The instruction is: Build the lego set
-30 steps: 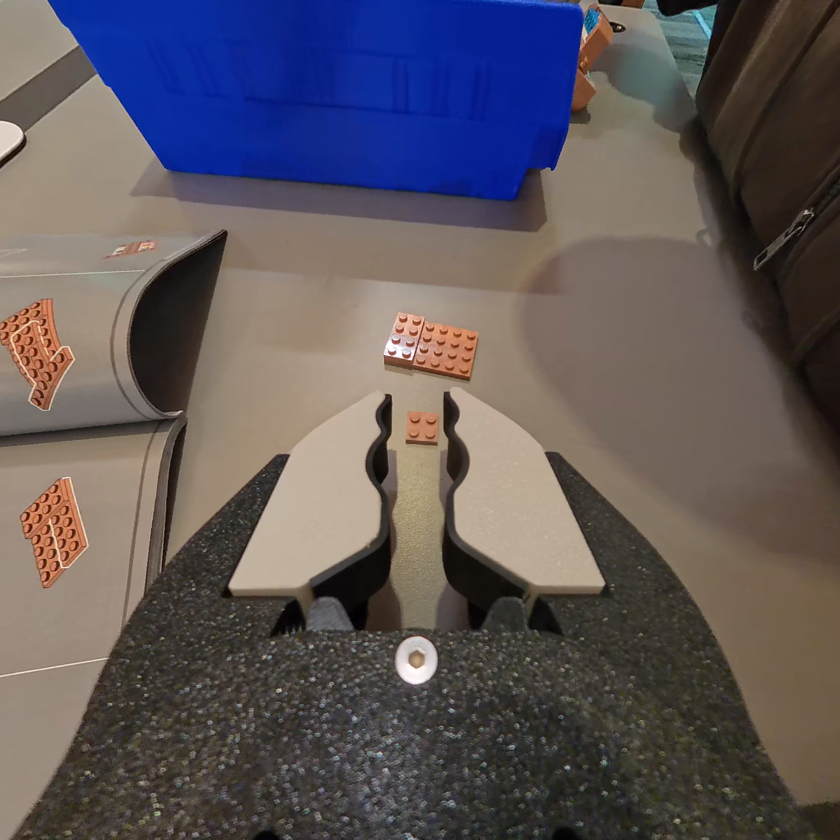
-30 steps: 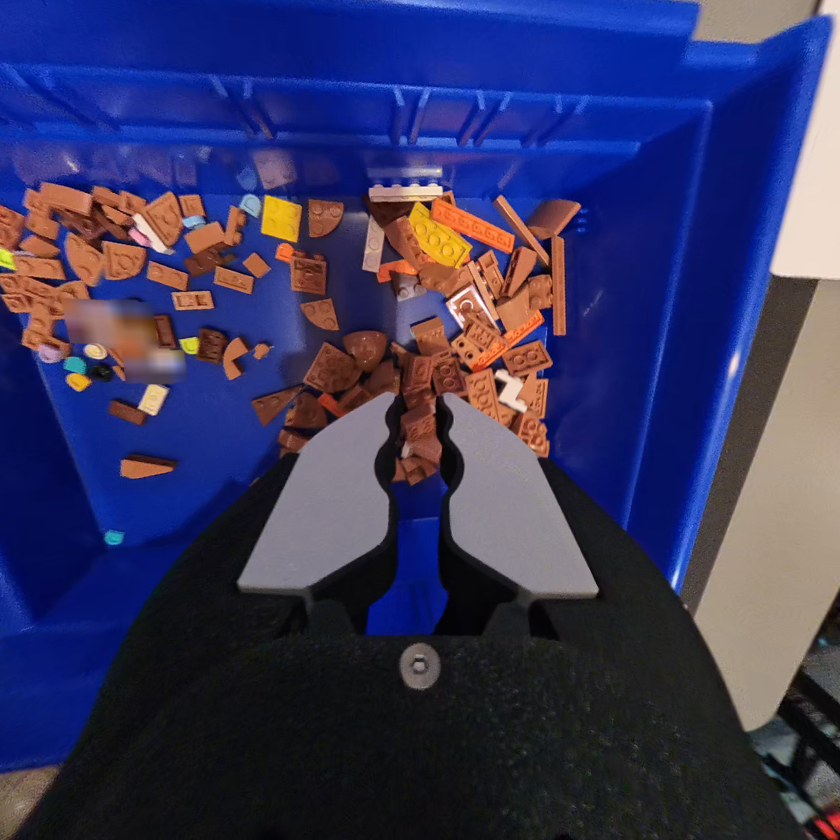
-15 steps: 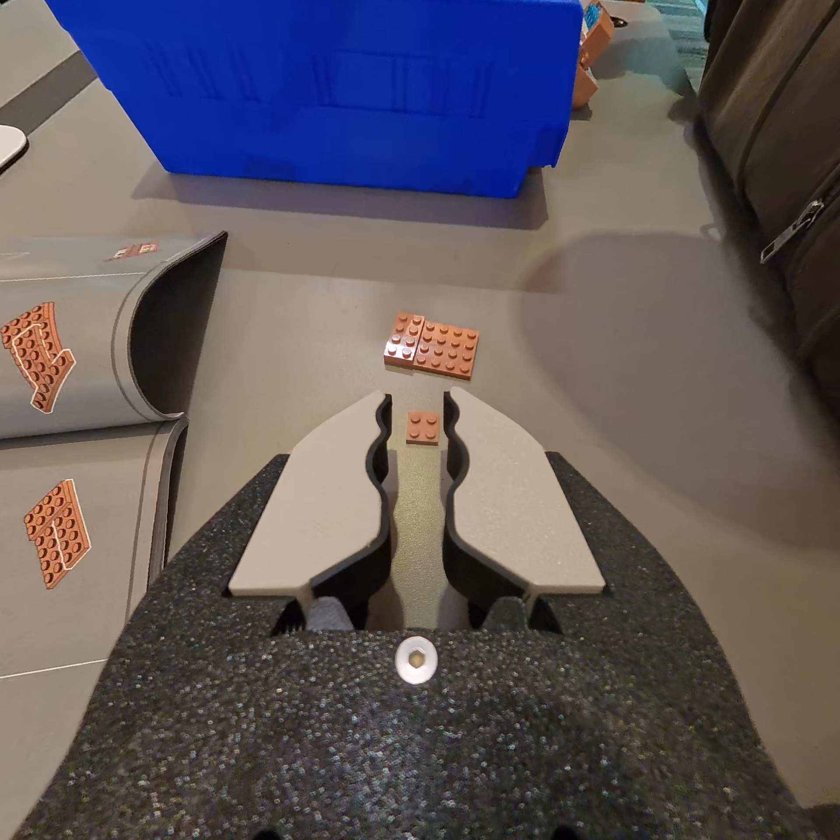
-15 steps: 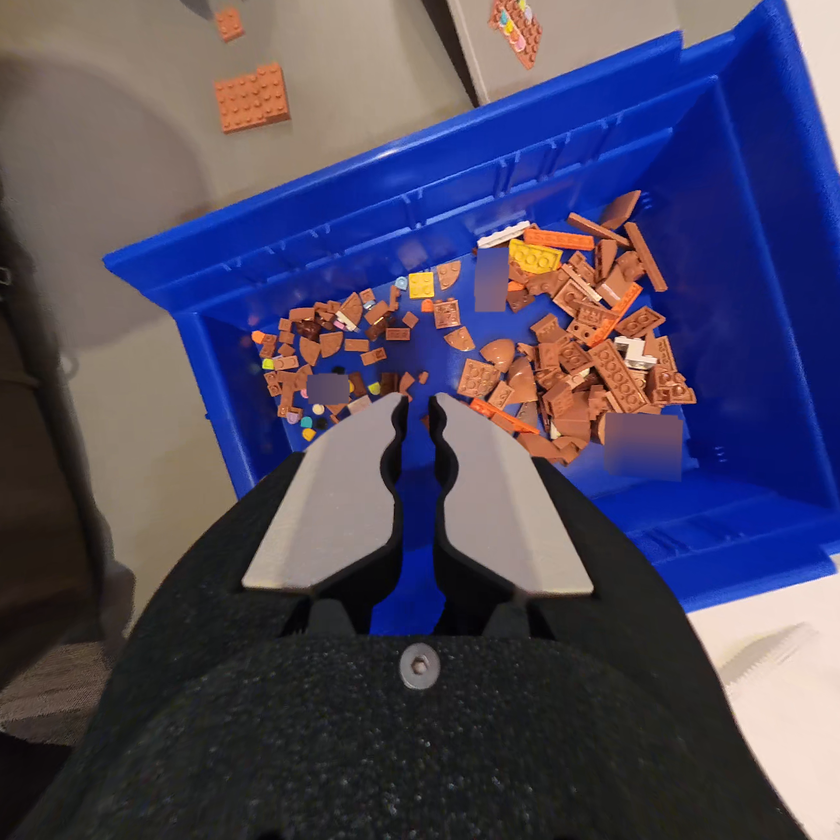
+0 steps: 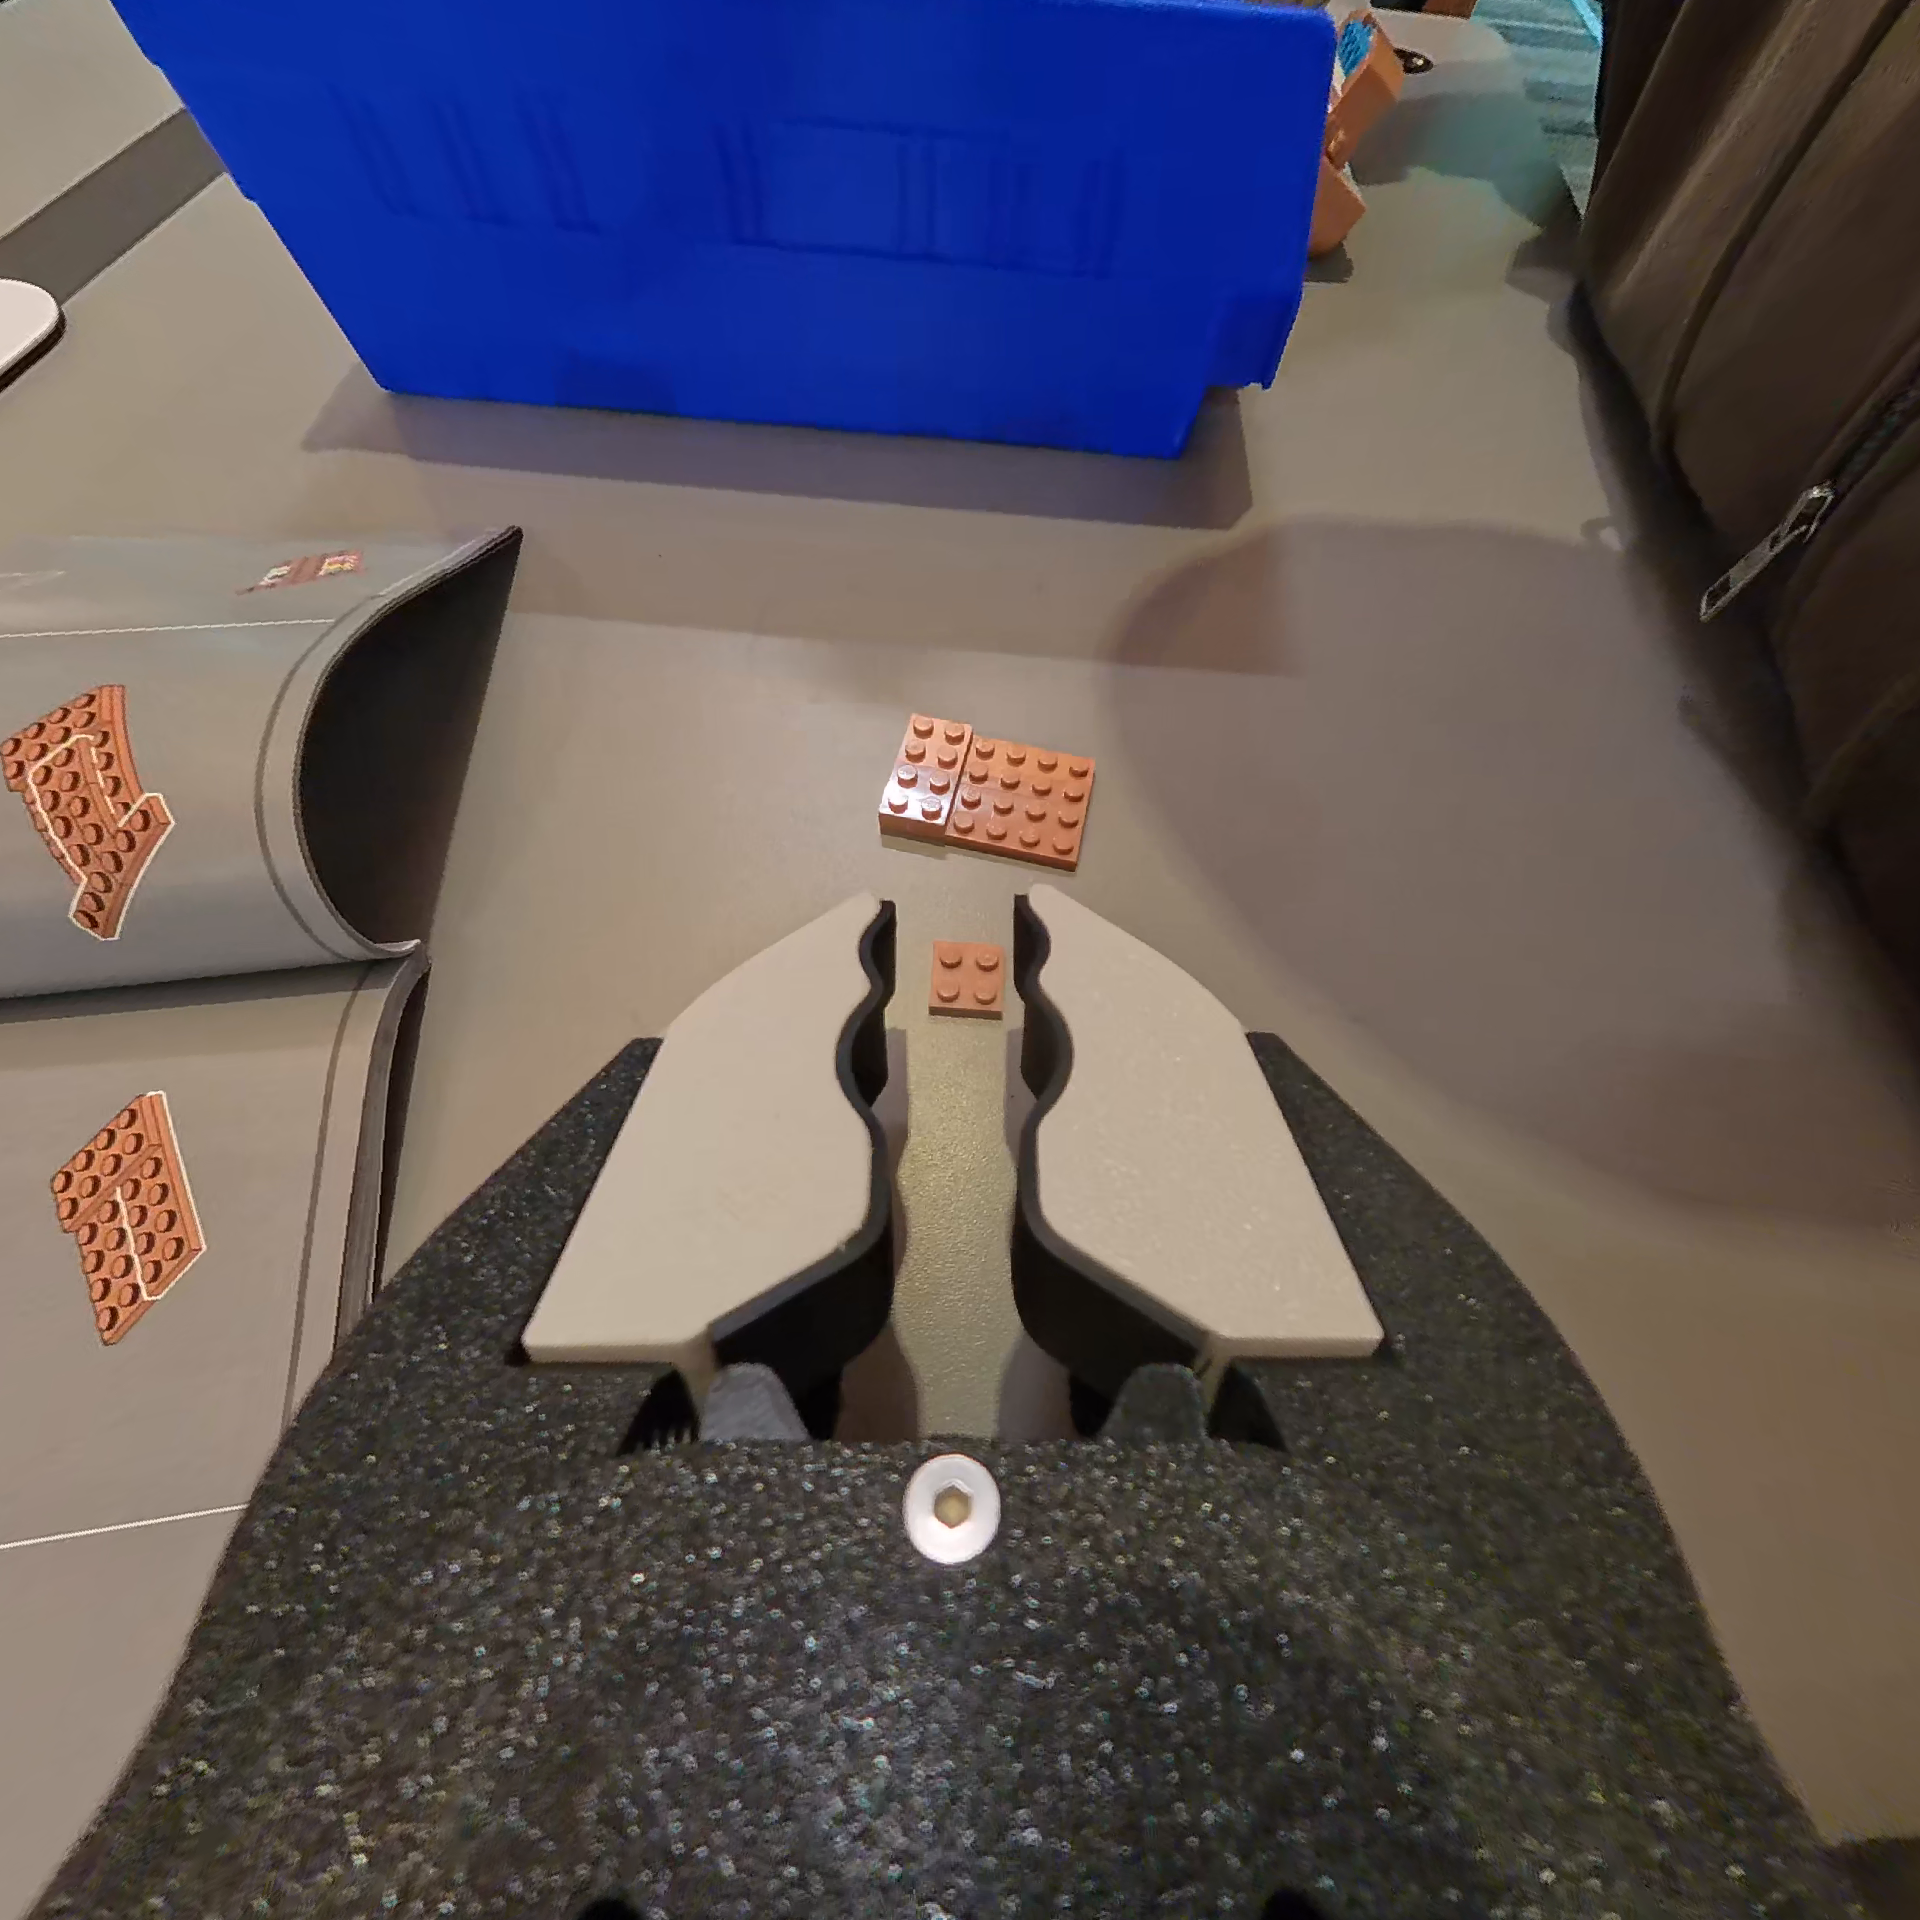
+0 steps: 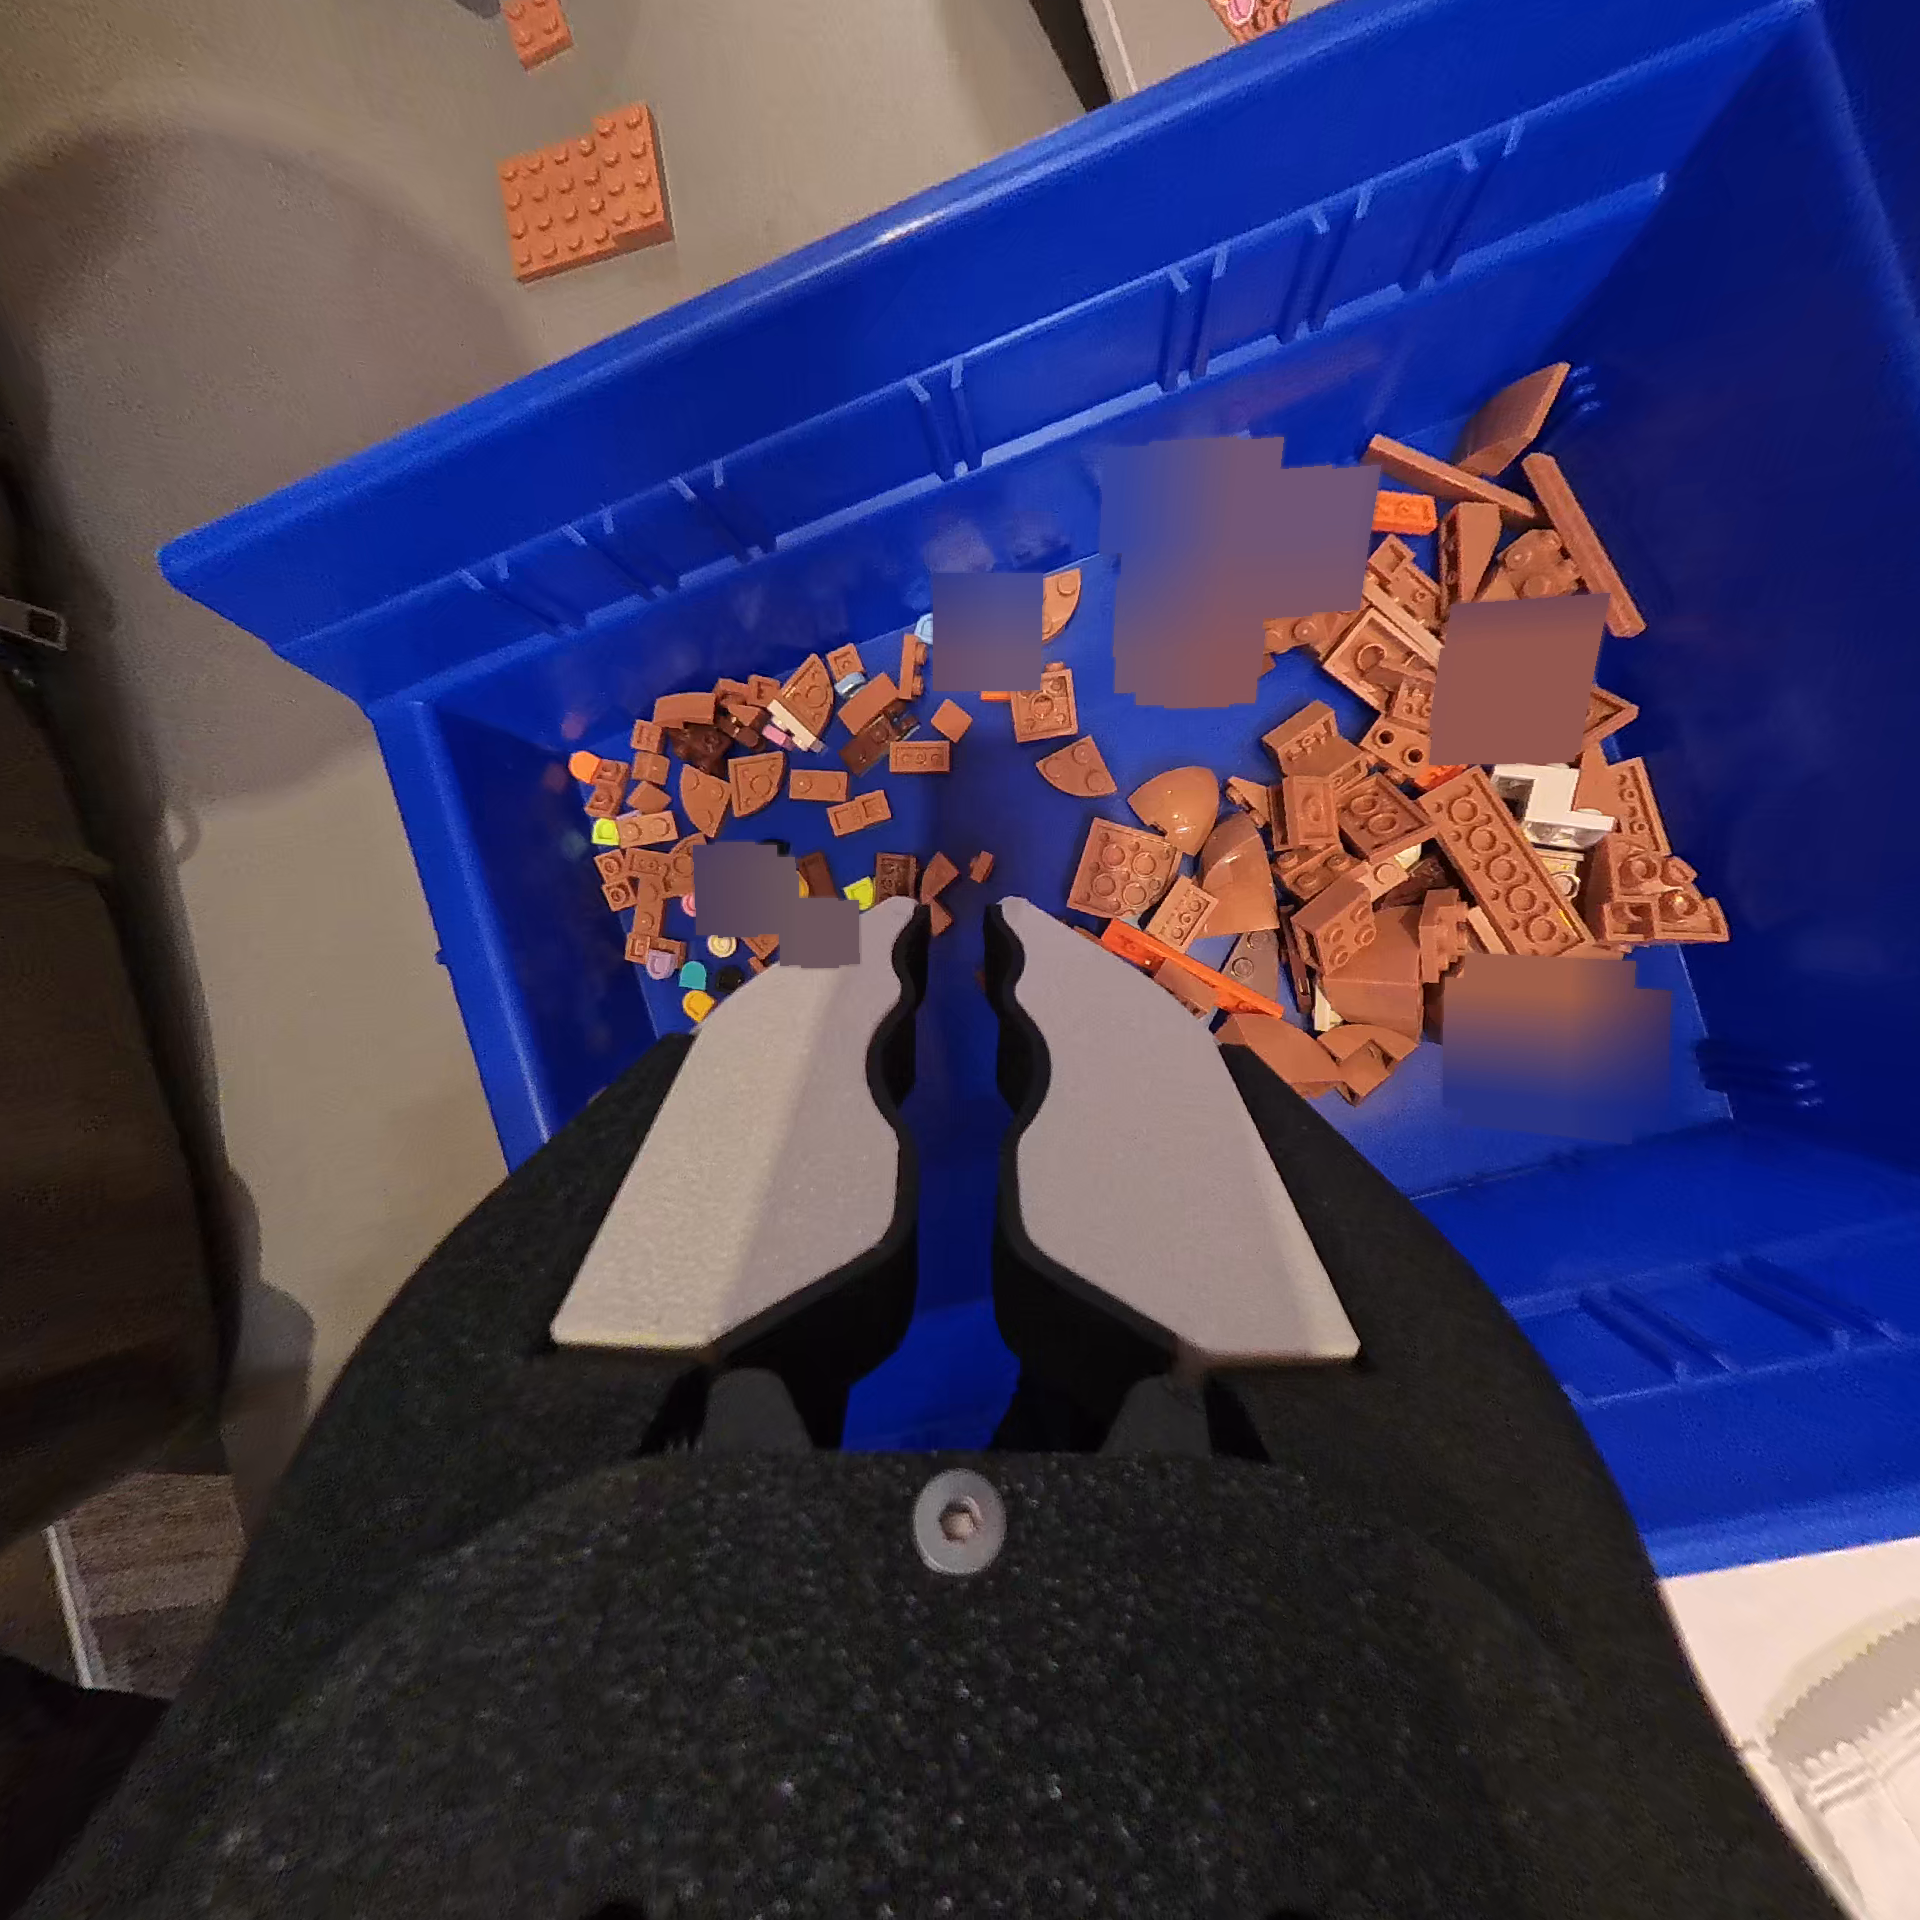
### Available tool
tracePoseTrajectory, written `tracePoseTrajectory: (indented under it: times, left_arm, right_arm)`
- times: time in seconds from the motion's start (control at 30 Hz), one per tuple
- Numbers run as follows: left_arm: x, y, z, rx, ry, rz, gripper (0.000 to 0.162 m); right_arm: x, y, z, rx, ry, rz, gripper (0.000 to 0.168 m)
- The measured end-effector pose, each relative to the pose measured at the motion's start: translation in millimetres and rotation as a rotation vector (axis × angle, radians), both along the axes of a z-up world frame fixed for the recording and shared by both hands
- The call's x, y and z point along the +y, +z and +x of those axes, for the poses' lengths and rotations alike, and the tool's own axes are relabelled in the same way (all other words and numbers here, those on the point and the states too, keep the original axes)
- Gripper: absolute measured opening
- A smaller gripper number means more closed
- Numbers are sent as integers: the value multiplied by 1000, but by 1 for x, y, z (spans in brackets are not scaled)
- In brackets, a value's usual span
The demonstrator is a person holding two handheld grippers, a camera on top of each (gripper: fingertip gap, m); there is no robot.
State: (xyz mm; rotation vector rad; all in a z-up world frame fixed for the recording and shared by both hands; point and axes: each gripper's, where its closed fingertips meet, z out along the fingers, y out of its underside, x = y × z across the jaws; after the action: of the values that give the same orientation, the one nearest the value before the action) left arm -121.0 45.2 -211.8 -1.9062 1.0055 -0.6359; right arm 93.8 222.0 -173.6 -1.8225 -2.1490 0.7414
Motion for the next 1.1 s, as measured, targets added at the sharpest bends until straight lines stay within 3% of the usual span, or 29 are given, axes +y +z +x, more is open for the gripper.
tracePoseTrajectory:
  times: [0.43,1.1]
  left_arm:
    - [1,0,-1,-4,3,-4,22]
    - [1,0,-1,-2,2,-3,22]
  right_arm:
    - [-11,13,-16,83,61,19,9]
    - [-13,3,-18,73,88,40,12]
